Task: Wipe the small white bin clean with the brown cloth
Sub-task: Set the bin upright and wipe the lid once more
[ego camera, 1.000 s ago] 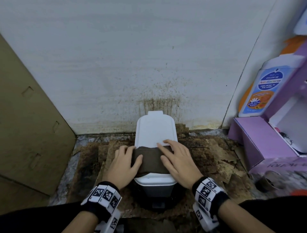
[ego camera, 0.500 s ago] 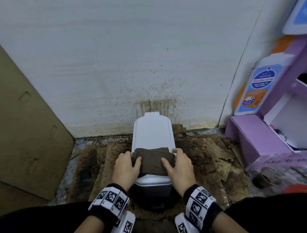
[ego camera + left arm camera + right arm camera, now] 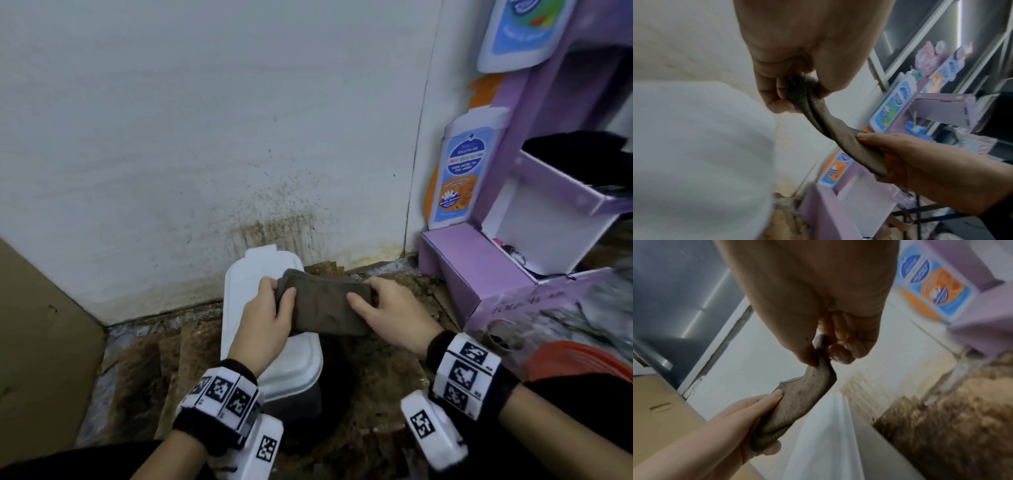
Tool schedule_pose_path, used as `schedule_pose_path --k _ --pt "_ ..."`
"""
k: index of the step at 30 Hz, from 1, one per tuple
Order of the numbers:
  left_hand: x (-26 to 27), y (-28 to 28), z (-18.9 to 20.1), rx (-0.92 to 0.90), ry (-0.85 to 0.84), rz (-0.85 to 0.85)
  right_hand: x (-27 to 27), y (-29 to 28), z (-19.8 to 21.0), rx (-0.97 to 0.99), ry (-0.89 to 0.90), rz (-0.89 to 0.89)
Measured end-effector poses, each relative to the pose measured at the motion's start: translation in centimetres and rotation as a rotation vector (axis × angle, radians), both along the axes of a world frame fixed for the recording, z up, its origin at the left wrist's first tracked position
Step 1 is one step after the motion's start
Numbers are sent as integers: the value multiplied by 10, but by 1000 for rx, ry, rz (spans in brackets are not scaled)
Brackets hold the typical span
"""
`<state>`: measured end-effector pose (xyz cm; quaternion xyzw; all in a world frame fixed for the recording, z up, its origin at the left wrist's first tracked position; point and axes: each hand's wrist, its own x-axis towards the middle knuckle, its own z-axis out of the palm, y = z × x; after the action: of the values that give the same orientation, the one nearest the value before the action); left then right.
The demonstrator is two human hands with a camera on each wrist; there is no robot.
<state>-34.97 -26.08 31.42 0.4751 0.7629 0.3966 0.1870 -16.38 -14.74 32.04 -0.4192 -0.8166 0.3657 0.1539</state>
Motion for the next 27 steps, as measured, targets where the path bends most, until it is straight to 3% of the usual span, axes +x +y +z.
schedule_pose_path --k 8,12,16,20,24,27 --pt "114 134 71 128 29 -420 170 88 99 136 -76 -135" --pt "187 203 64 87 58 -612 261 118 91 150 -164 -257" --pt "260 253 21 -43 95 -832 340 126 31 55 -116 -401" --pt "320 286 -52 -239 152 -995 392 112 -54 -89 -45 -560" --pt "365 299 -134 -393 233 -1124 421 90 -152 -179 -55 -714" --pt "384 296 -199 -563 222 -1128 420 66 -217 -253 -55 -849"
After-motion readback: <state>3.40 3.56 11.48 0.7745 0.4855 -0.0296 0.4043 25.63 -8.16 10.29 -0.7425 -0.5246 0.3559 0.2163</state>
